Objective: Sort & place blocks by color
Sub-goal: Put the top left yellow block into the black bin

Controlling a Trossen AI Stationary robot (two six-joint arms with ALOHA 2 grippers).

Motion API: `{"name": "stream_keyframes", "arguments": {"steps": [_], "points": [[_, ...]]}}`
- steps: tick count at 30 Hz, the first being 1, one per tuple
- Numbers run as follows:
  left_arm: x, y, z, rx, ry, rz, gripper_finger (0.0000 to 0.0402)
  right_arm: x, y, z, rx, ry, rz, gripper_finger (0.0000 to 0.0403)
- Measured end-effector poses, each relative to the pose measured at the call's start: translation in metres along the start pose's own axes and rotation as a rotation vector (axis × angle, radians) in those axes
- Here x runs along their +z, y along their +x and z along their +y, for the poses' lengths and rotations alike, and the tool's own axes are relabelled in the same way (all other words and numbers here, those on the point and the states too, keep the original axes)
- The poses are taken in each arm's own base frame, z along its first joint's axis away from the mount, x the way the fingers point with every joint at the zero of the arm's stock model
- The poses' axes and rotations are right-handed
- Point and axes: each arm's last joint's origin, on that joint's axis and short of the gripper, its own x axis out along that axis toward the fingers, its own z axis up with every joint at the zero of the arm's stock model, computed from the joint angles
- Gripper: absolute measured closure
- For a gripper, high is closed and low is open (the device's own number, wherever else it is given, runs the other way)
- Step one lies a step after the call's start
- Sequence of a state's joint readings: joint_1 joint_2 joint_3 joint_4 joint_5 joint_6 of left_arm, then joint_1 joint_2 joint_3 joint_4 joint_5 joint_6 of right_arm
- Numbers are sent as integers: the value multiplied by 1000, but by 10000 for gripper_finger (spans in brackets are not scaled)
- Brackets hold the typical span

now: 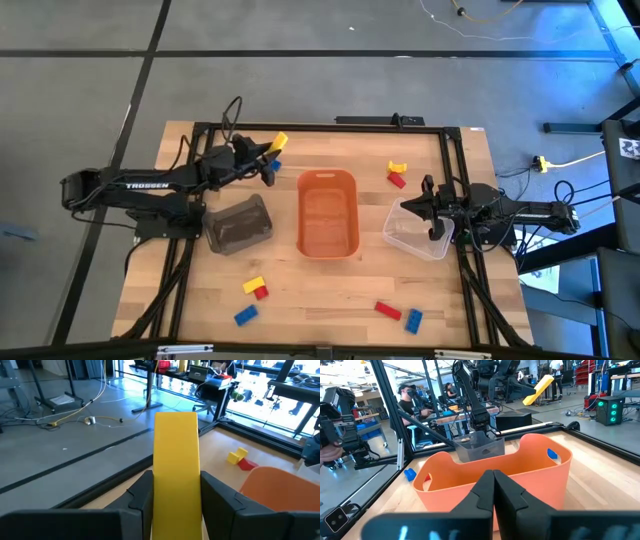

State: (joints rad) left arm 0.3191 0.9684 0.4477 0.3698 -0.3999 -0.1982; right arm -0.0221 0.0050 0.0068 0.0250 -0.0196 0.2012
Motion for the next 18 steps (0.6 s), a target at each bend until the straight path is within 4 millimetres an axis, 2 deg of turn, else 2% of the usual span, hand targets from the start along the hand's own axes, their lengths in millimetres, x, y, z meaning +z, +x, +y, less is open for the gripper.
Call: {"name": "stream_keyframes", "arguments": {"steps": [14, 18], "points": [[3, -5, -4, -95, 52, -1, 288, 0, 0, 0, 0, 0, 1, 399], [-6, -9, -10, -135, 84, -2, 288, 0, 0, 0, 0, 0, 0, 399]]}}
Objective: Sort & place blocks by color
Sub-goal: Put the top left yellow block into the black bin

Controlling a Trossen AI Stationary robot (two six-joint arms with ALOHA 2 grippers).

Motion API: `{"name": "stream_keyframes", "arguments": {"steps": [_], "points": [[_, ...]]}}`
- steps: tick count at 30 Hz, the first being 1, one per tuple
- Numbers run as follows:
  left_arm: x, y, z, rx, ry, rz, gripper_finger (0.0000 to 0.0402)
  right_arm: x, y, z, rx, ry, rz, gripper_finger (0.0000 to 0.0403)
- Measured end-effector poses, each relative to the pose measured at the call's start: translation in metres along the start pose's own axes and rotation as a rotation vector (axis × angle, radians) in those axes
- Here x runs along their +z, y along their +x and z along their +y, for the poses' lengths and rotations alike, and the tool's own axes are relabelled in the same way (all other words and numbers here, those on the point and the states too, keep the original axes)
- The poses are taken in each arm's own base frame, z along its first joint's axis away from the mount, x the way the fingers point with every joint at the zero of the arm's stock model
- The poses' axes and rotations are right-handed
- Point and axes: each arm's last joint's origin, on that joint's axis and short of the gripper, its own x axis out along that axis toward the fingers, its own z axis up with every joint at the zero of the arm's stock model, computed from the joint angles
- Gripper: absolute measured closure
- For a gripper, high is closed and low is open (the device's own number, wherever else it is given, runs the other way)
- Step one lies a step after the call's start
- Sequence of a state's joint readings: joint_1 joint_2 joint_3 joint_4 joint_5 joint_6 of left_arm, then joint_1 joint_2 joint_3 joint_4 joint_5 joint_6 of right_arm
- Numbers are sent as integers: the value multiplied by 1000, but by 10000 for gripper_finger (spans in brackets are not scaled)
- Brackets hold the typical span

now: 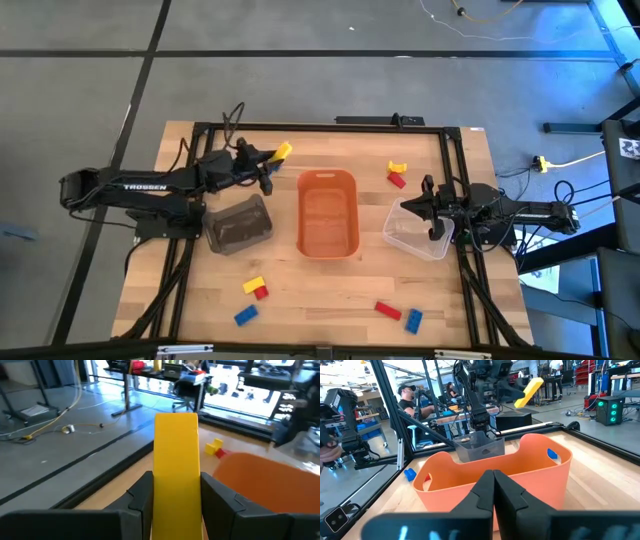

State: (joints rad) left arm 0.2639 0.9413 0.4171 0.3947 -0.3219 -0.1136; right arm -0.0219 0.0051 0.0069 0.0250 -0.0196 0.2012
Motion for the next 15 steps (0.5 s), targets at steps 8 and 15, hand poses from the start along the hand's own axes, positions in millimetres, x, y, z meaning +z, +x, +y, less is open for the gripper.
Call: {"name": "stream_keyframes", "arguments": {"steps": [8, 15], "points": [[-24, -23, -17, -158, -47, -148, 288, 0, 0, 0, 0, 0, 0, 399], [-20, -46, -32, -300, -14, -269, 288, 0, 0, 0, 0, 0, -1, 399]]}}
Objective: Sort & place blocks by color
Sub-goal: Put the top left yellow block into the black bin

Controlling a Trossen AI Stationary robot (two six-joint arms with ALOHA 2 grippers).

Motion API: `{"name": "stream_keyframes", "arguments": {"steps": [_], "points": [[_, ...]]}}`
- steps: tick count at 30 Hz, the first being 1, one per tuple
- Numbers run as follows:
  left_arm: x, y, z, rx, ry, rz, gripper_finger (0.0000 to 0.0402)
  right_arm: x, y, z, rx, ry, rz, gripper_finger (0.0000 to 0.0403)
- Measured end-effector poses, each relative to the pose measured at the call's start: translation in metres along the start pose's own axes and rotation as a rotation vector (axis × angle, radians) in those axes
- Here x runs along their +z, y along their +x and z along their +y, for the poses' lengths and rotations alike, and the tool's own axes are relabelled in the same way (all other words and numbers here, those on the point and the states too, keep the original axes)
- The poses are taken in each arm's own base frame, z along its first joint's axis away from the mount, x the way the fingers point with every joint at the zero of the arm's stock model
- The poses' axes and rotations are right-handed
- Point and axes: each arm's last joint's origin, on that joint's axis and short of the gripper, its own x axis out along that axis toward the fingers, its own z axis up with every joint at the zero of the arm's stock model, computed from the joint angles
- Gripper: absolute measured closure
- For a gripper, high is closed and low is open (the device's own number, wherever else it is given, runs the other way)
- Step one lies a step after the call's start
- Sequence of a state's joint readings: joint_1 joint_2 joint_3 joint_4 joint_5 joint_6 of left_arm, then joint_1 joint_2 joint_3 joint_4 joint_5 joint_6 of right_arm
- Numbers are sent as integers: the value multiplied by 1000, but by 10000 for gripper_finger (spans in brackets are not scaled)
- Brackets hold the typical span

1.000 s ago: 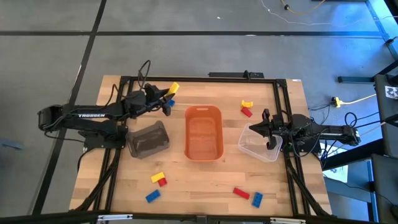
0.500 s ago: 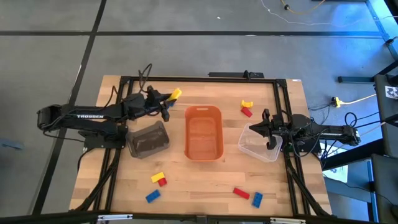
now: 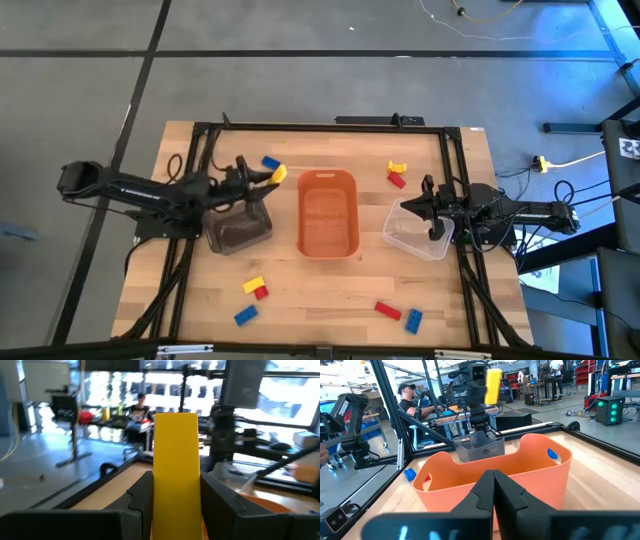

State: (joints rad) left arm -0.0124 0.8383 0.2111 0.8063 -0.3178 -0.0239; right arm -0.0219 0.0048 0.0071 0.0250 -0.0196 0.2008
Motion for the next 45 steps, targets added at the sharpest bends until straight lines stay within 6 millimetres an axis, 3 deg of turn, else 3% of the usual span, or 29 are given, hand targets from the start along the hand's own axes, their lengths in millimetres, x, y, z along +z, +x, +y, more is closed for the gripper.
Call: {"name": "stream_keyframes", "arguments": {"steps": [7, 13, 16, 21, 27, 32, 39, 45], "points": [[10, -8, -12, -69, 55, -72, 288, 0, 0, 0, -1, 0, 0, 399], [18, -8, -9, -44, 120, -158, 288, 0, 0, 0, 0, 0, 0, 399], [17, -6, -5, -25, 126, -146, 288, 0, 0, 0, 0, 0, 0, 399], [15, -5, -5, -164, 122, -134, 288, 0, 0, 0, 0, 0, 0, 399], [10, -4, -6, -208, 104, -88, 288, 2, 0, 0, 4, 17, -17, 399], [3, -4, -6, -211, 90, -14, 288, 14, -1, 3, 36, 129, -146, 399], [-4, -4, -5, -204, 71, 63, 288, 35, -7, 4, -24, -15, -387, 399], [2, 0, -6, -193, 79, 84, 288, 38, -5, 3, -112, -91, -414, 362]]}}
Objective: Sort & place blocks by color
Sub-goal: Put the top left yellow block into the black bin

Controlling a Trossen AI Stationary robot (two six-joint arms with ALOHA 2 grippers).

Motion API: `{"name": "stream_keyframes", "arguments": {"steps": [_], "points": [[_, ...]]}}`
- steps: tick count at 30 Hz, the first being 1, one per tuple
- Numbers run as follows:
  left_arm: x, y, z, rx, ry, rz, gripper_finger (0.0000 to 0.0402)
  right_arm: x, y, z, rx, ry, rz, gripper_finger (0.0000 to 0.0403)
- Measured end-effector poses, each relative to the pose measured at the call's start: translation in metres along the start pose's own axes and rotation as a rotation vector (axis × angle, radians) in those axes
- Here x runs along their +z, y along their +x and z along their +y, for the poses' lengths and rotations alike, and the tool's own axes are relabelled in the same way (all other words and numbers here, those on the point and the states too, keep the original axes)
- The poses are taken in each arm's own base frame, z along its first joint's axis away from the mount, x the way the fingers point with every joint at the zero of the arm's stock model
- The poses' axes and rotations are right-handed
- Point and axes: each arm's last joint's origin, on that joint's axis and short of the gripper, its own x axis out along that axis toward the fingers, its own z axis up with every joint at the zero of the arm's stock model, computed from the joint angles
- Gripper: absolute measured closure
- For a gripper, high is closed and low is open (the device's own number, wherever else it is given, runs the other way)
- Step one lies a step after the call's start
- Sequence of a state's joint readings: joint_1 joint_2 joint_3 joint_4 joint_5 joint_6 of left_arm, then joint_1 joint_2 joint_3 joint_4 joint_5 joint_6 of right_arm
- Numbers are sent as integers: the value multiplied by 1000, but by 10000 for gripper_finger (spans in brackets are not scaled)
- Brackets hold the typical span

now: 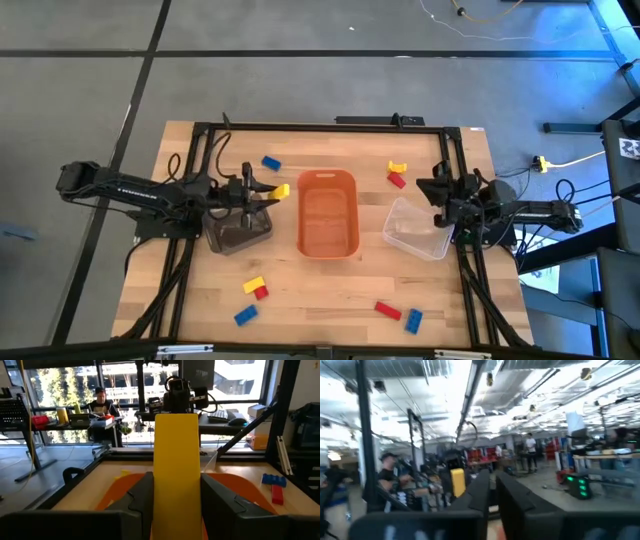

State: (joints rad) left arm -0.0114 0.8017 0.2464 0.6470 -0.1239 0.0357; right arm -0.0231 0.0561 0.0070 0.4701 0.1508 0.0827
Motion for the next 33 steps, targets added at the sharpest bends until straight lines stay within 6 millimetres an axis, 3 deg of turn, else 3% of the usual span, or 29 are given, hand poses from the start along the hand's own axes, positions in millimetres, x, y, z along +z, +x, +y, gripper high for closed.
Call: {"name": "stream_keyframes", "arguments": {"steps": [8, 16, 20, 26, 33], "points": [[-4, 4, -4, 77, -57, 289, 288, -4, 3, -1, -36, 6, 31, 289], [29, -3, -28, 159, -146, 761, 288, -4, 3, -1, -36, 11, 31, 281], [42, -11, -45, 171, -229, 912, 288, -4, 3, -1, -36, 6, 33, 279], [17, -22, -64, 302, -286, 1134, 288, -4, 3, -1, -36, 11, 36, 279], [-10, -19, -73, 381, -232, 1242, 284, -5, 3, -1, -37, 10, 39, 279]]}}
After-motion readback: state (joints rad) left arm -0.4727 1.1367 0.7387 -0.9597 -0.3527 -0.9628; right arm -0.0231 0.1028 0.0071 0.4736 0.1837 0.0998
